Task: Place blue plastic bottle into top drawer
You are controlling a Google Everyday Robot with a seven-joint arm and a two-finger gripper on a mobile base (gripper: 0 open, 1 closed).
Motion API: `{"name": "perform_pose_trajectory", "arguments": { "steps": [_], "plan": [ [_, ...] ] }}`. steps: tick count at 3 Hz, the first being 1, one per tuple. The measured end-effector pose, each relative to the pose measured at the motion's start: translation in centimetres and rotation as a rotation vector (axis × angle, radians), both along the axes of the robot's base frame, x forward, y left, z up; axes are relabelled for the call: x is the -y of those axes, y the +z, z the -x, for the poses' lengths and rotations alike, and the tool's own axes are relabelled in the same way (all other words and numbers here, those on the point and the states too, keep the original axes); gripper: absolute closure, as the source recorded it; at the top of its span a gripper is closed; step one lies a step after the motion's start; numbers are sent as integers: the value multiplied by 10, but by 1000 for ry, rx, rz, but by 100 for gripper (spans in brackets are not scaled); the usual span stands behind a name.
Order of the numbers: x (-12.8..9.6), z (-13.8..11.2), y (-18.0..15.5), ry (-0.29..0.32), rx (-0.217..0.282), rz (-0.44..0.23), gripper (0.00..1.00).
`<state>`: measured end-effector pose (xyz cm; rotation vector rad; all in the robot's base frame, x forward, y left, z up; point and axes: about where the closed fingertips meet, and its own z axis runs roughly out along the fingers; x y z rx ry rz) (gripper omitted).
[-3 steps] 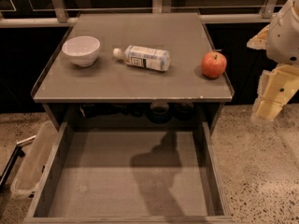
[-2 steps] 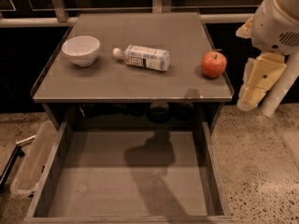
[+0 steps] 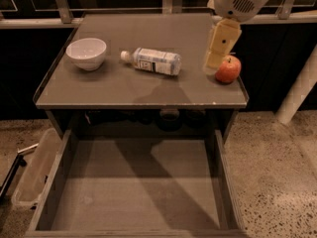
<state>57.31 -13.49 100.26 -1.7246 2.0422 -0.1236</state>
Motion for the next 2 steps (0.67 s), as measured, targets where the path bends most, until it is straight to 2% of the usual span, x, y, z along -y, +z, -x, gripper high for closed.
{"name": "perform_pose_trajectory", "arguments": {
  "steps": [1, 2],
  "plan": [
    [-37, -39, 5, 42, 26, -72, 0],
    [-54, -58, -7, 60, 12, -132, 0]
  ]
}}
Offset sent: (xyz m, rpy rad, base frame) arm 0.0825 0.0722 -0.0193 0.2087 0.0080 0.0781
